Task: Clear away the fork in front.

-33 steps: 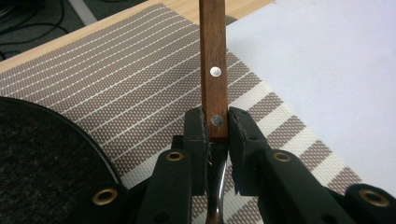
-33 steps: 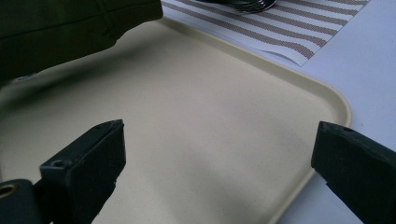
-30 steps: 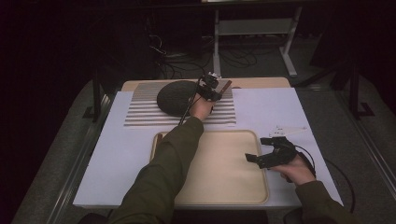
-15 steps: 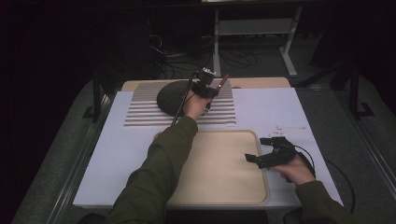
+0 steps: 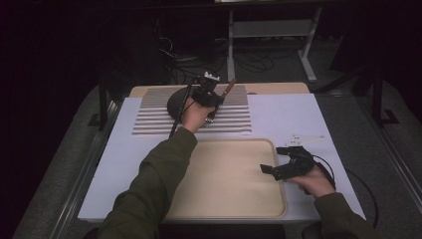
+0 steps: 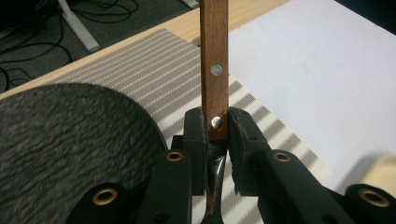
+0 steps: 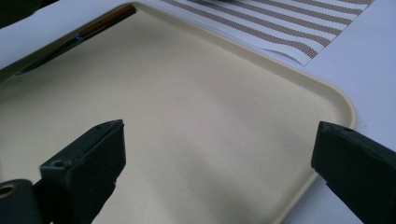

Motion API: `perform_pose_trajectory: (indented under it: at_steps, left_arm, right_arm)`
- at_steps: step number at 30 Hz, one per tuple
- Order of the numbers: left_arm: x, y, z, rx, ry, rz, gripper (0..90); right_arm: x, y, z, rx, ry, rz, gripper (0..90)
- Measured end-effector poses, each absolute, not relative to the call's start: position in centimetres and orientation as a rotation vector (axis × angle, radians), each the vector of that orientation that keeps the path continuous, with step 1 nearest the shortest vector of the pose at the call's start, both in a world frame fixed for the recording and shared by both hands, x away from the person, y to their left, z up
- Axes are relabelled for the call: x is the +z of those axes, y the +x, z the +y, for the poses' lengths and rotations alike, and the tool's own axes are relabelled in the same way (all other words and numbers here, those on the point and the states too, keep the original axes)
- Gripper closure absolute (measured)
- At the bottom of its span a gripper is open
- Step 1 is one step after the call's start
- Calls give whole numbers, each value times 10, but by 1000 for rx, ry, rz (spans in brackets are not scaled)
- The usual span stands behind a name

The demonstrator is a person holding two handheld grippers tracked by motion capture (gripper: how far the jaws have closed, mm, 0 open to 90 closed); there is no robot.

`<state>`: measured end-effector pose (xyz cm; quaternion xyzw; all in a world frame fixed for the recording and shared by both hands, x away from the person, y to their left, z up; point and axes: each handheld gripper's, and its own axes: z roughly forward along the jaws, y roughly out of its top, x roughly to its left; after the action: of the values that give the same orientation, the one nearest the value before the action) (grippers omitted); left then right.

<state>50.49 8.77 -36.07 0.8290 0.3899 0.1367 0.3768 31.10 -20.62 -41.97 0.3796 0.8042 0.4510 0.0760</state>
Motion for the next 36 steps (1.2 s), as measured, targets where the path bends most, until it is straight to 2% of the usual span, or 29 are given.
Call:
perform_pose_trajectory:
  at_steps: [36]
  left_arm:
    - [-354, 368, 182, 274, 2113, 979, 784]
  right_arm:
    - [-420, 310, -202, 1325, 1138, 2422, 26]
